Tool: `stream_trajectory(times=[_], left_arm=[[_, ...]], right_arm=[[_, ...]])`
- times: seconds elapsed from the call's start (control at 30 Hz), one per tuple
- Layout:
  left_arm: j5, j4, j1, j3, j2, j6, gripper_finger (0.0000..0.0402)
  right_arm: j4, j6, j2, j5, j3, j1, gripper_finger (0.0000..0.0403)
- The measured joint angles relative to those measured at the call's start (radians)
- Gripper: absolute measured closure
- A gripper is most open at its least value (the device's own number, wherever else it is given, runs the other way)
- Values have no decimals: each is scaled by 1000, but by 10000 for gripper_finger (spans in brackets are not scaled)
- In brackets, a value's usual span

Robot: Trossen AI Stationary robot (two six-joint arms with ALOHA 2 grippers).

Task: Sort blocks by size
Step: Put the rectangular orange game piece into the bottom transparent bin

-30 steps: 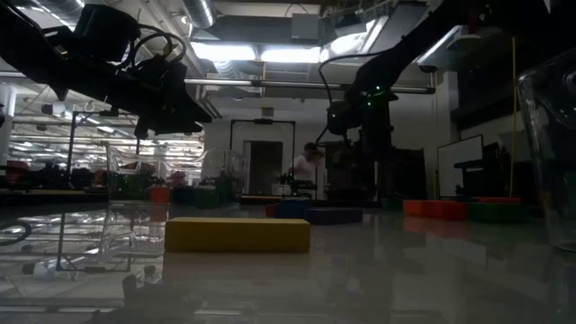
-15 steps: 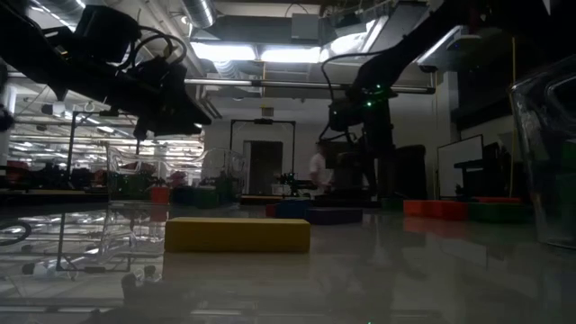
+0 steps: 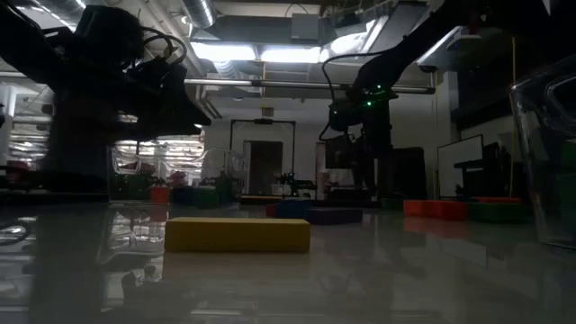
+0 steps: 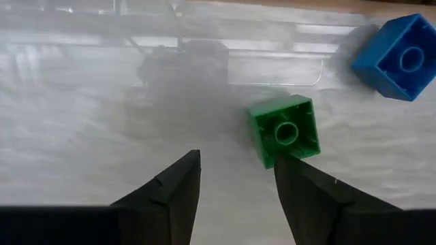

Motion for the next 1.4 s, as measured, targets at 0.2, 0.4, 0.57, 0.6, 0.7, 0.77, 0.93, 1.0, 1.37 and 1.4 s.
stream_trajectory(times=[0.2,0.4,0.57,0.6,0.7,0.77,0.93,1.0,1.37,1.4], left_arm=[[0,0,0,0,0,0,224],[0,2,0,0,0,0,224],[0,2,0,0,0,0,224],[0,2,0,0,0,0,224],[0,2,0,0,0,-5,224],[0,2,0,0,0,-5,224],[0,2,0,0,0,-6,224],[0,1,0,0,0,-7,224],[20,0,-1,0,0,-4,224],[23,-1,-1,0,0,-4,224]], right_arm=[[-77,-76,-22,-15,0,0,217],[-144,3,-45,177,2,-2,217],[-191,3,-45,246,2,-2,217],[-205,-6,-45,245,2,-2,217],[-262,-95,-46,226,2,-9,217],[-316,-191,-47,201,2,-14,217],[-538,-281,-47,150,1,10,217],[-555,-285,-50,161,0,45,217],[-549,-443,-69,39,0,214,217],[-550,-443,-69,43,0,227,217]])
